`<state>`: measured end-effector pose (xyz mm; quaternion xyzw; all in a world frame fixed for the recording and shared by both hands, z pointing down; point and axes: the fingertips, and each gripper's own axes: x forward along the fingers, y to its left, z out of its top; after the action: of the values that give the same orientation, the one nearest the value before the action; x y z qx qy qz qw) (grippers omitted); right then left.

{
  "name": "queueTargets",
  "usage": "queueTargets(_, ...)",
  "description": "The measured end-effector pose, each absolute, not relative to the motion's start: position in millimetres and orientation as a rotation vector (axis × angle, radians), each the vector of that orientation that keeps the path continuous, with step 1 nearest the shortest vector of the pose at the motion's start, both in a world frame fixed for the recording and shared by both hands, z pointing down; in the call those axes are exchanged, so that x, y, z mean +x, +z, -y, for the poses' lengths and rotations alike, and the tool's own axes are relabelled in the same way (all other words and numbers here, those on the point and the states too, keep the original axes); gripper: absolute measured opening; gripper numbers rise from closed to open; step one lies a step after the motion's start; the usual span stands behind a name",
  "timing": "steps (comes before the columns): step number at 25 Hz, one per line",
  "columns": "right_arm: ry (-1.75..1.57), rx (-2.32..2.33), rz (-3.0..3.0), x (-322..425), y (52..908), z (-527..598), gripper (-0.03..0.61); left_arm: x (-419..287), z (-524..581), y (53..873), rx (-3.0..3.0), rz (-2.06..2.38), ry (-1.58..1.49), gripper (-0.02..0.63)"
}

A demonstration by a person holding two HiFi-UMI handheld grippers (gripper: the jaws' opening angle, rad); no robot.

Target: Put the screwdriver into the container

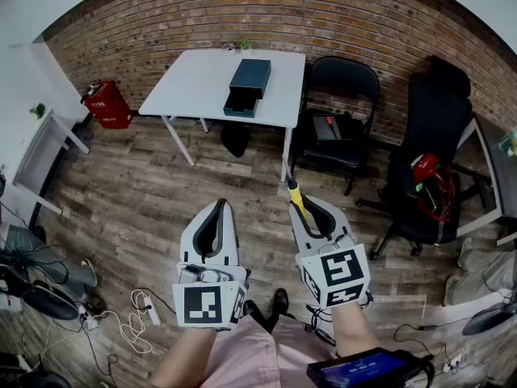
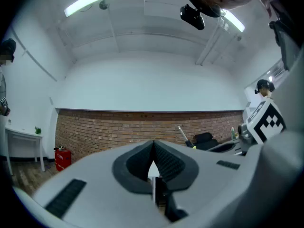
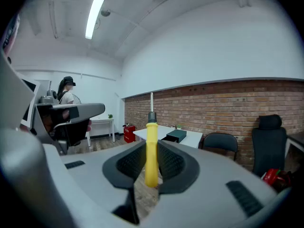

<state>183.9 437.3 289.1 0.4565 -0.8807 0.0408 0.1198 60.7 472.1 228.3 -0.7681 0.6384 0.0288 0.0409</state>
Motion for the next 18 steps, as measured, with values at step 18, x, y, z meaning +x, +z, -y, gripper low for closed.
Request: queueTargets(18,0.138,1.263,2.610,187,302,-368,0.075,45,-422,250,-2.244,-2.103,0.052,0.005)
